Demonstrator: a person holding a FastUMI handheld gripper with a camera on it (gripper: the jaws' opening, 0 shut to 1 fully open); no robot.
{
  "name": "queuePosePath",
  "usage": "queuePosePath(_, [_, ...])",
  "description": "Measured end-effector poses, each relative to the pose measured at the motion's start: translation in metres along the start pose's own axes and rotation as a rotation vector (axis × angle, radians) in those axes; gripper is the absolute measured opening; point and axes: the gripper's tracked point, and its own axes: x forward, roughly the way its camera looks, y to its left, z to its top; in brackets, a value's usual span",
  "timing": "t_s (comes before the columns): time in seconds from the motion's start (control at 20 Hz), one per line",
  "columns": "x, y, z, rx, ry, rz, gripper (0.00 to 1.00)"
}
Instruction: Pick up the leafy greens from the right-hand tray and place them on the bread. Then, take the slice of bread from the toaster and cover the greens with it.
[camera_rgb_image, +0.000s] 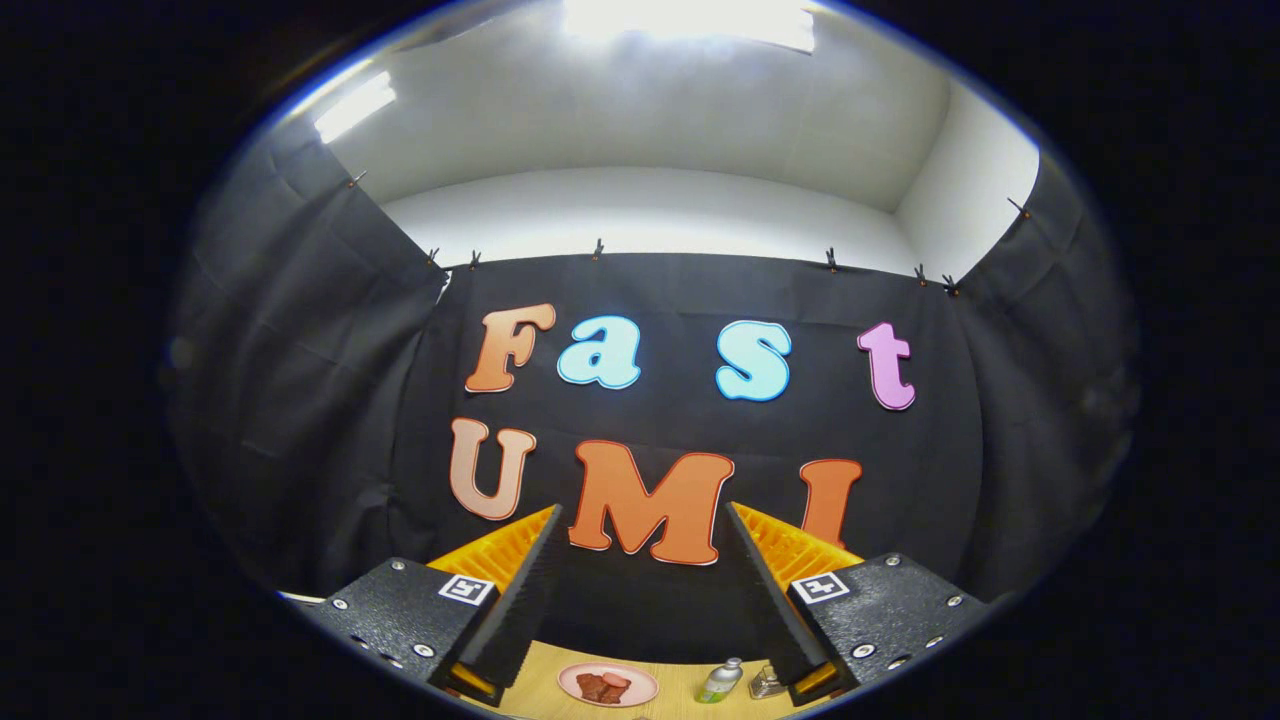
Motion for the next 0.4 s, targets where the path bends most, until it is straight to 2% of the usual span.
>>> queuePosePath(0.4, [-0.015, 0.015, -0.011, -0.009, 0.061, -0.062, 0.93])
